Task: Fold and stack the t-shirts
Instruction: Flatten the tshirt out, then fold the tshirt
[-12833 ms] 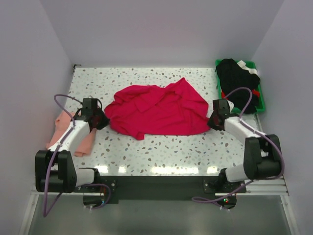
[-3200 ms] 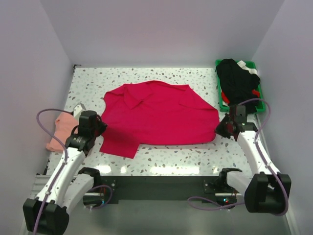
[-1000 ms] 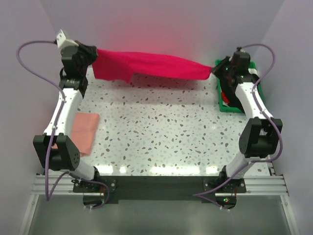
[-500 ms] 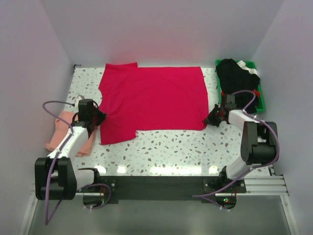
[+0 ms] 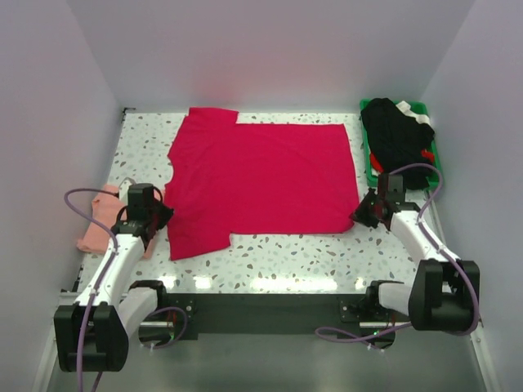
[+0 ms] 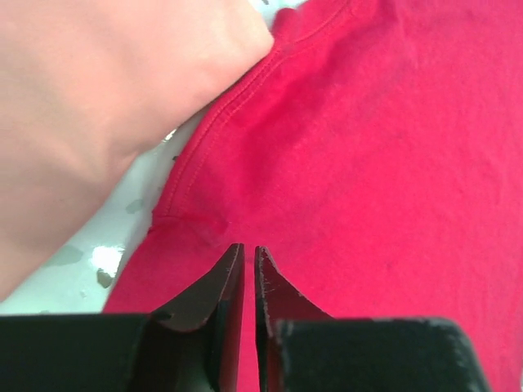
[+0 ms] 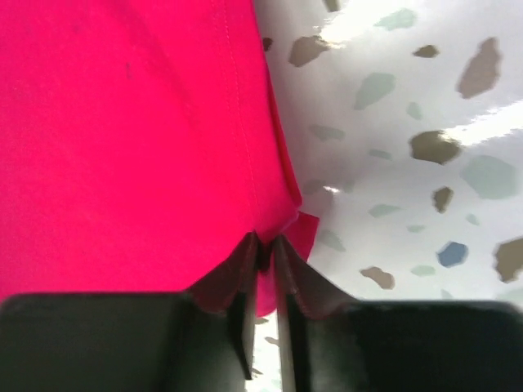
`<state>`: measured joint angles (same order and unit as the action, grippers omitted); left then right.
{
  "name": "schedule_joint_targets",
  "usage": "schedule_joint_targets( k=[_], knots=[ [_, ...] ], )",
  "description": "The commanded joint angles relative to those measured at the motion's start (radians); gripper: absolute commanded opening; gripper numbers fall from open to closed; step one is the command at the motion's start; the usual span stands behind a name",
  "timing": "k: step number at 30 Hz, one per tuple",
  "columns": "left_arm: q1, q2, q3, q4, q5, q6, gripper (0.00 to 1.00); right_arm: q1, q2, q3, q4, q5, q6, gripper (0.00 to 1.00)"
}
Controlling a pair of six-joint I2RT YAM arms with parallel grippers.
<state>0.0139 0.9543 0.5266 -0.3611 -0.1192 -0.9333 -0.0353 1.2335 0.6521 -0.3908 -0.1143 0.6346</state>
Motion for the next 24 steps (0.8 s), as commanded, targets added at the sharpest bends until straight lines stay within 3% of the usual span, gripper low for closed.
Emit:
schedule_joint_targets(
  k=[1, 3, 4, 8, 12, 20, 24],
  knots=[
    [0.008, -0.008, 0.007, -0.041, -0.046, -0.001, 0.16, -0.006, -0.040, 0.027, -0.083, 0.096, -0.038, 0.19],
    [0.011, -0.002, 0.007, -0.052, -0.050, 0.005, 0.24, -0.006, -0.054, 0.032, -0.108, 0.107, -0.049, 0.27],
    [0.009, 0.004, 0.007, -0.053, -0.050, 0.007, 0.26, -0.006, -0.061, 0.037, -0.115, 0.111, -0.049, 0.36],
    [0.009, -0.017, 0.001, -0.065, -0.043, 0.008, 0.52, -0.006, -0.104, 0.032, -0.151, 0.143, -0.041, 0.54],
    [0.009, -0.055, 0.003, -0.113, -0.080, -0.002, 0.58, -0.006, -0.135, 0.030, -0.215, 0.194, -0.007, 0.53],
    [0.009, -0.126, -0.033, -0.222, -0.181, -0.088, 0.61, -0.006, -0.177, -0.035, -0.191, 0.166, 0.051, 0.49],
    [0.009, -0.138, -0.082, -0.196, -0.151, -0.128, 0.61, -0.006, -0.170, -0.063, -0.171, 0.145, 0.062, 0.48]
  ],
)
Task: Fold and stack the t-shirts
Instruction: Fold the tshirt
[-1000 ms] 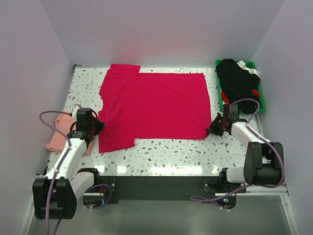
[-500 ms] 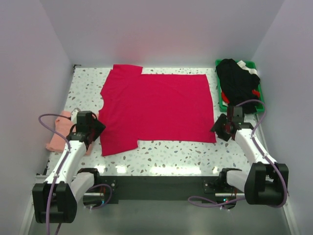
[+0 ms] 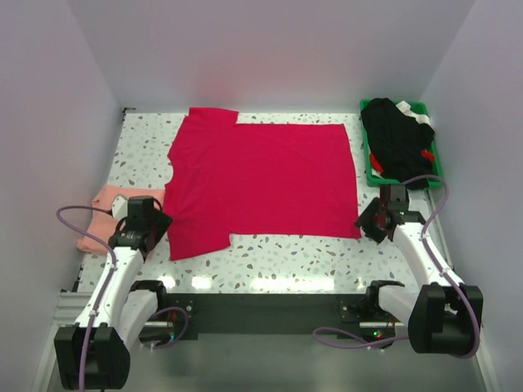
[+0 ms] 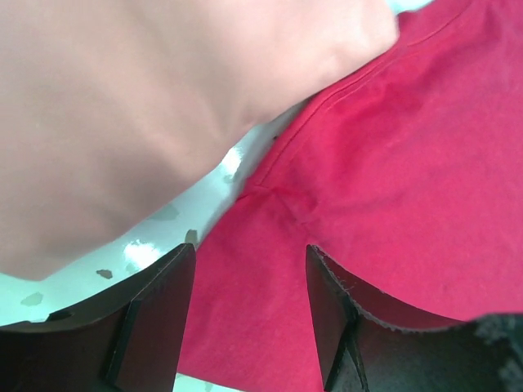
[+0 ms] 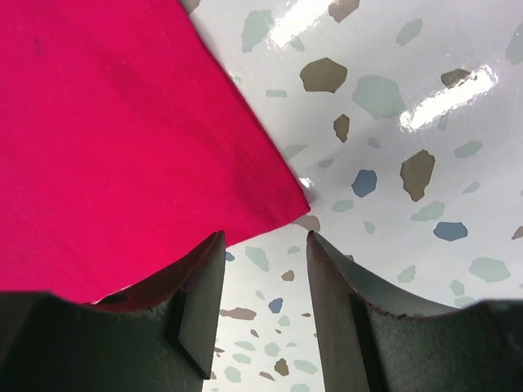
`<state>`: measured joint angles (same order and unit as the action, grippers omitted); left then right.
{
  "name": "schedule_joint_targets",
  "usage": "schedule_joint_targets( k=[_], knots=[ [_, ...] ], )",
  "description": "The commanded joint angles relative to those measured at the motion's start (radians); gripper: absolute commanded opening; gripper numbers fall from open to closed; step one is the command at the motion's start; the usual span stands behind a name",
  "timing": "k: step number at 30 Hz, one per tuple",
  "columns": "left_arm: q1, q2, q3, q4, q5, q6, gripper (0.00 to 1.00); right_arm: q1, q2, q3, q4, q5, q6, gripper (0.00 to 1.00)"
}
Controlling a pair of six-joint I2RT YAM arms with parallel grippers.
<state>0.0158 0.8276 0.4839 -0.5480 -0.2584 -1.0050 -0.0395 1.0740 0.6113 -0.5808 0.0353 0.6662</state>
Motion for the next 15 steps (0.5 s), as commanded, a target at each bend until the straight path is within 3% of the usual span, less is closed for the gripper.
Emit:
schedule_joint_targets(
  k=[1, 5, 12, 15],
  knots=[
    [0.007, -0.010, -0.059, 0.002, 0.002, -0.064, 0.61, -0.002, -0.011, -0.025, 0.022, -0.005, 0.030, 0.48],
    [0.007, -0.001, -0.166, 0.063, 0.048, -0.096, 0.59, -0.002, 0.001, -0.036, 0.045, -0.006, 0.033, 0.47],
    [0.004, -0.013, -0.211, 0.108, 0.062, -0.101, 0.52, -0.002, 0.052, -0.044, 0.090, -0.012, 0.035, 0.47],
    [0.004, 0.001, -0.232, 0.152, 0.096, -0.083, 0.38, -0.002, 0.075, -0.039, 0.111, -0.012, 0.039, 0.46]
  ],
)
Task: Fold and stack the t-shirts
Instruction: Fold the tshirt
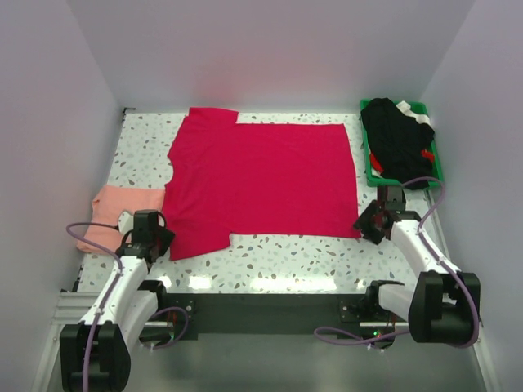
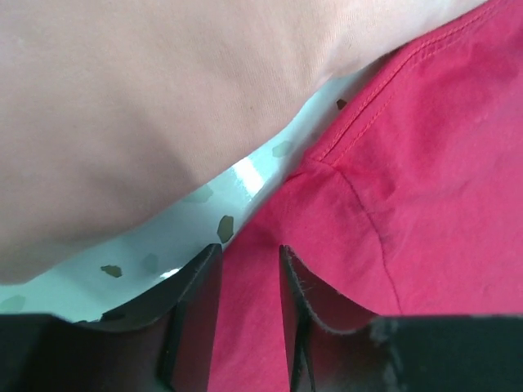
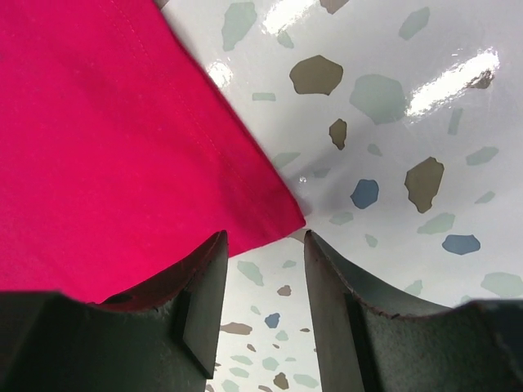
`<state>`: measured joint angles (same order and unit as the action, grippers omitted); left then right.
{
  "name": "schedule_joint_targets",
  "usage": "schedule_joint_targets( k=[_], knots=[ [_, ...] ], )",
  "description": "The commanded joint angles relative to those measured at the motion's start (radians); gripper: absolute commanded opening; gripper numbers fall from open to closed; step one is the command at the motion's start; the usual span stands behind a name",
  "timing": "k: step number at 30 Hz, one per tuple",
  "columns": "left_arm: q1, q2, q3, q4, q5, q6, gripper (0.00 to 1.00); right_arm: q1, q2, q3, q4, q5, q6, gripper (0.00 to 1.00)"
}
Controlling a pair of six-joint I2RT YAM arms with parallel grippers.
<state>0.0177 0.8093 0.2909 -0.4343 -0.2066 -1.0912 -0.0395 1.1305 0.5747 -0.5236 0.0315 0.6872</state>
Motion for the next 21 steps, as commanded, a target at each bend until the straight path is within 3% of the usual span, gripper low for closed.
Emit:
schedule_joint_targets(
  k=[1, 3, 6, 15, 21],
  knots=[
    [0.002, 0.022, -0.044, 0.058, 0.052, 0.013, 0.28, 0.000, 0.032, -0.003, 0.059, -0.008, 0.018, 0.46],
    [0.004, 0.028, -0.052, 0.072, 0.071, 0.023, 0.14, -0.002, 0.040, -0.001, 0.071, -0.004, 0.020, 0.45],
    [0.002, 0.021, -0.049, 0.091, 0.093, 0.045, 0.00, 0.000, 0.057, 0.001, 0.080, 0.010, 0.018, 0.42],
    [0.001, -0.061, 0.011, 0.060, 0.130, 0.083, 0.00, -0.002, 0.074, -0.001, 0.097, -0.015, 0.009, 0.21],
    [0.001, -0.096, 0.039, 0.028, 0.133, 0.085, 0.00, -0.002, 0.042, -0.003, 0.067, -0.030, 0.000, 0.26]
  ],
)
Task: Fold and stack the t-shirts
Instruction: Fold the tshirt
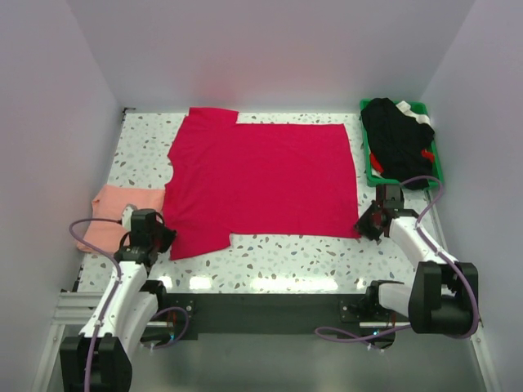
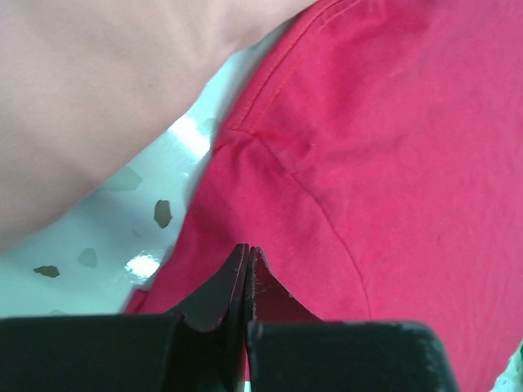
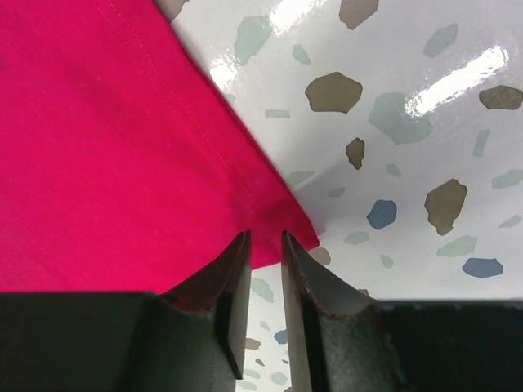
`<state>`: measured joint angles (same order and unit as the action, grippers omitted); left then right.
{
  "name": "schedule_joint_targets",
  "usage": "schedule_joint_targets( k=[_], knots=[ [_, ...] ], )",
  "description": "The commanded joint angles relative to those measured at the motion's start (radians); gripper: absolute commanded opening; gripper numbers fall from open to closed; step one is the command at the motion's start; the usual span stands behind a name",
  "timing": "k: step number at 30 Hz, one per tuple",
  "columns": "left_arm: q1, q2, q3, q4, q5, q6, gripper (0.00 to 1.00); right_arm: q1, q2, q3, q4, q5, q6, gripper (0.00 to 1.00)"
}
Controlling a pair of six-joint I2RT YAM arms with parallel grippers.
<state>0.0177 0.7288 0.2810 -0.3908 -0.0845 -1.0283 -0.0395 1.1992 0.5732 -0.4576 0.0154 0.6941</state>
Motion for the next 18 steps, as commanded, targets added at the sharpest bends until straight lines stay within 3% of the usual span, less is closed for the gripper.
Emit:
schedule_joint_targets(
  k=[1, 6, 7, 8, 11, 18],
  knots=[
    [0.001, -0.016, 0.050, -0.020, 0.011, 0.023, 0.00, -0.002, -0.035, -0.003, -0.004, -0.014, -0.007, 0.29],
    [0.001, 0.003, 0.055, -0.040, 0.008, 0.025, 0.00, -0.002, -0.070, -0.022, -0.027, -0.012, 0.001, 0.44],
    [0.001, 0.004, 0.063, -0.046, 0.005, 0.027, 0.05, -0.002, -0.073, -0.026, -0.030, -0.014, 0.004, 0.46],
    [-0.001, 0.011, 0.066, -0.052, -0.006, 0.025, 0.18, -0.002, -0.073, -0.029, -0.027, -0.014, 0.004, 0.46],
    [-0.009, 0.018, 0.076, -0.074, -0.029, 0.019, 0.41, -0.002, -0.079, -0.035, -0.035, -0.014, 0.010, 0.47],
    [-0.102, 0.023, 0.053, -0.102, -0.107, -0.056, 0.47, -0.002, -0.076, -0.058, -0.020, -0.012, 0.025, 0.46]
  ],
)
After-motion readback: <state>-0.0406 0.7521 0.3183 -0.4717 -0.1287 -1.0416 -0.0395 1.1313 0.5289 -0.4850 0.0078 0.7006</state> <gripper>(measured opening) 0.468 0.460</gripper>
